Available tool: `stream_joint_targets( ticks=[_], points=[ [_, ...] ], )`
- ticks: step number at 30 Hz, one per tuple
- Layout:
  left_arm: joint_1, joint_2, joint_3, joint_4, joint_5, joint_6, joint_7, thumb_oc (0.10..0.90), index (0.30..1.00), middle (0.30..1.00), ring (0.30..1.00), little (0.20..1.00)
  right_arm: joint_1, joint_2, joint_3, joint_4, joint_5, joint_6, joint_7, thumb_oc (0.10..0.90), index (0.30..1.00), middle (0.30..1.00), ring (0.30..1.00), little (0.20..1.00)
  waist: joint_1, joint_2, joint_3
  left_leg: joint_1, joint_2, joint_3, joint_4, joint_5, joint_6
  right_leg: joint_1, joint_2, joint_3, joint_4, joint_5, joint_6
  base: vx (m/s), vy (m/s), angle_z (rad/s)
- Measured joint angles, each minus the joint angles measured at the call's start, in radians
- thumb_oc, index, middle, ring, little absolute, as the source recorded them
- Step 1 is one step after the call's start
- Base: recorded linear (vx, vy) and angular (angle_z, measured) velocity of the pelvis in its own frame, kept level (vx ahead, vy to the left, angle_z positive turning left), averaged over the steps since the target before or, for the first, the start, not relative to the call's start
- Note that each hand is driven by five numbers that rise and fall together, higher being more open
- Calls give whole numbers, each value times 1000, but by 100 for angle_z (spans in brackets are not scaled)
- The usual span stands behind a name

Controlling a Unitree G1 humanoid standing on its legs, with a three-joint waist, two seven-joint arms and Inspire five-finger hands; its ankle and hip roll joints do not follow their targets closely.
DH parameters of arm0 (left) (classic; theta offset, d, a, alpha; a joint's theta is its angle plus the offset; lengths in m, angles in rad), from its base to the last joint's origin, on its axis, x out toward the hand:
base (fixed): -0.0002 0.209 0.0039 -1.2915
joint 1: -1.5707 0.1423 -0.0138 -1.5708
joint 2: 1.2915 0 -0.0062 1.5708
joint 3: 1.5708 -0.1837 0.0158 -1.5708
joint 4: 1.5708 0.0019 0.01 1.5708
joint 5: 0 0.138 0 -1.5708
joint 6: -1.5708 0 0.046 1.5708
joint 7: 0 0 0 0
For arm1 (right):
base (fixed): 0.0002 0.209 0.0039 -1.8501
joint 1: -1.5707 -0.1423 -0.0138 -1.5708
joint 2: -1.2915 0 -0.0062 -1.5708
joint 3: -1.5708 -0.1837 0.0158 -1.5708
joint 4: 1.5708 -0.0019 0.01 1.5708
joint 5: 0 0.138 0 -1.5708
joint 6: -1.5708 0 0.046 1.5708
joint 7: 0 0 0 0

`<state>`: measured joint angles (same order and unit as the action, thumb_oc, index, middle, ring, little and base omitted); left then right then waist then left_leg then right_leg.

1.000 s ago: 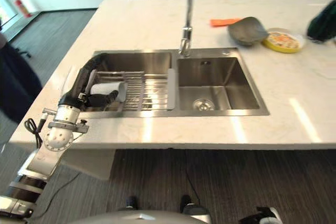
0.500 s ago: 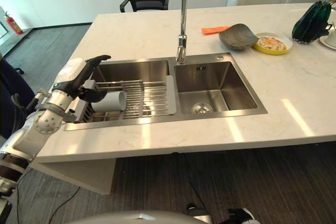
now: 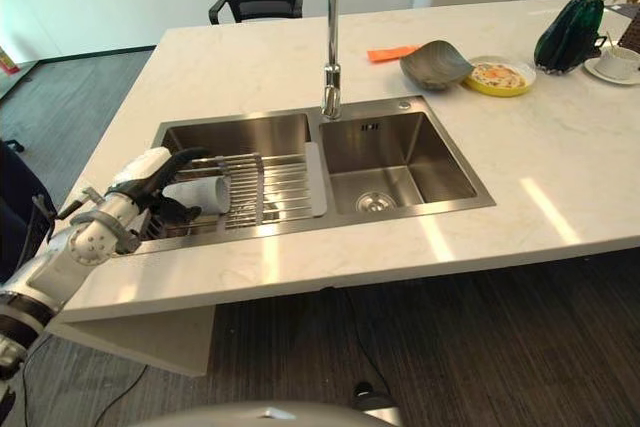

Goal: Place the dishes in the dishwasher.

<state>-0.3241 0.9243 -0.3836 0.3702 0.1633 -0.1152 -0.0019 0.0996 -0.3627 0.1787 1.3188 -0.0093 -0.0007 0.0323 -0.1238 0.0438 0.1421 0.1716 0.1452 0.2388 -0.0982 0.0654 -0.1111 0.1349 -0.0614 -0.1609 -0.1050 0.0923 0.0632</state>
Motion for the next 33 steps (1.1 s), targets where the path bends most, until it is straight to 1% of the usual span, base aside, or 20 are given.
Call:
stream_joint_targets(
  ticks=[2,4,7,12,15,18,22,25,27,30,32,33],
  points=[
    [-25,-2,-37,25,-5,21,-19,800,900,900,900,900,2,2,2,-10,0,5,4,800,900,900,900,900,2,-1,0,0,0,1,0,1,1,-3,0,1,0,1,1,-33,-9,-1],
    [-28,-2,-42,26,-5,26,-27,800,900,900,900,900,-4,3,1,-12,0,9,9,800,900,900,900,900,4,-1,0,-1,-1,2,0,1,1,-4,-1,1,0,1,2,-36,-13,-2],
    [-69,-34,-56,76,-4,35,-29,800,900,900,900,900,-11,4,10,-15,1,13,10,800,900,900,900,900,4,-2,0,-3,-2,3,0,1,2,-7,-2,2,0,2,3,0,0,0],
    [-98,-42,-80,107,10,52,-27,800,900,900,900,900,-14,5,11,-18,1,16,11,800,900,900,900,900,0,-6,1,-6,-3,4,1,1,2,-10,-3,3,0,5,0,0,0,0],
    [-125,-80,-85,137,57,60,-17,800,900,900,900,900,-8,6,12,-17,1,17,11,800,900,900,900,900,2,-8,2,-6,-4,3,0,1,2,-9,-5,1,0,6,-1,0,0,0],
    [-145,-83,-121,158,108,59,-1,800,900,900,900,900,-7,6,19,-17,1,17,11,800,900,900,900,900,-1,-10,3,-6,-5,2,0,1,2,-9,-5,1,0,6,0,0,0,0],
    [-176,-98,-164,226,174,56,18,800,900,900,900,900,-10,6,20,-17,1,17,10,800,900,900,900,900,-8,-10,3,-5,-5,3,0,2,3,-9,-5,1,0,4,3,0,0,0],
    [-177,-102,-168,260,207,59,29,800,900,900,900,900,-10,7,21,-19,2,13,10,800,900,900,900,900,-15,-11,4,-6,-5,3,0,2,3,-9,-5,1,0,4,3,0,0,0],
    [-206,-103,-191,320,244,59,57,800,900,900,900,900,-10,7,21,-19,2,12,8,800,900,900,900,900,-19,-11,4,-6,-5,5,0,2,3,-10,-5,2,0,4,3,0,0,0],
    [-213,-100,-194,332,282,60,59,800,900,900,900,900,-9,7,21,-19,2,9,7,800,900,900,900,900,-21,-11,4,-5,-5,7,0,1,3,-10,-5,3,0,4,3,0,0,0],
    [-213,-100,-194,332,284,60,60,800,900,900,900,900,-9,7,21,-19,2,8,7,800,900,900,900,900,-21,-11,4,-5,-5,11,0,1,3,-10,-5,4,0,4,3,0,0,0],
    [-213,-100,-194,332,284,60,60,731,796,796,796,796,-9,7,21,-19,2,7,7,800,900,900,900,900,-21,-11,4,-5,-5,12,0,1,3,-10,-5,4,0,4,3,0,0,0]
  ],
)
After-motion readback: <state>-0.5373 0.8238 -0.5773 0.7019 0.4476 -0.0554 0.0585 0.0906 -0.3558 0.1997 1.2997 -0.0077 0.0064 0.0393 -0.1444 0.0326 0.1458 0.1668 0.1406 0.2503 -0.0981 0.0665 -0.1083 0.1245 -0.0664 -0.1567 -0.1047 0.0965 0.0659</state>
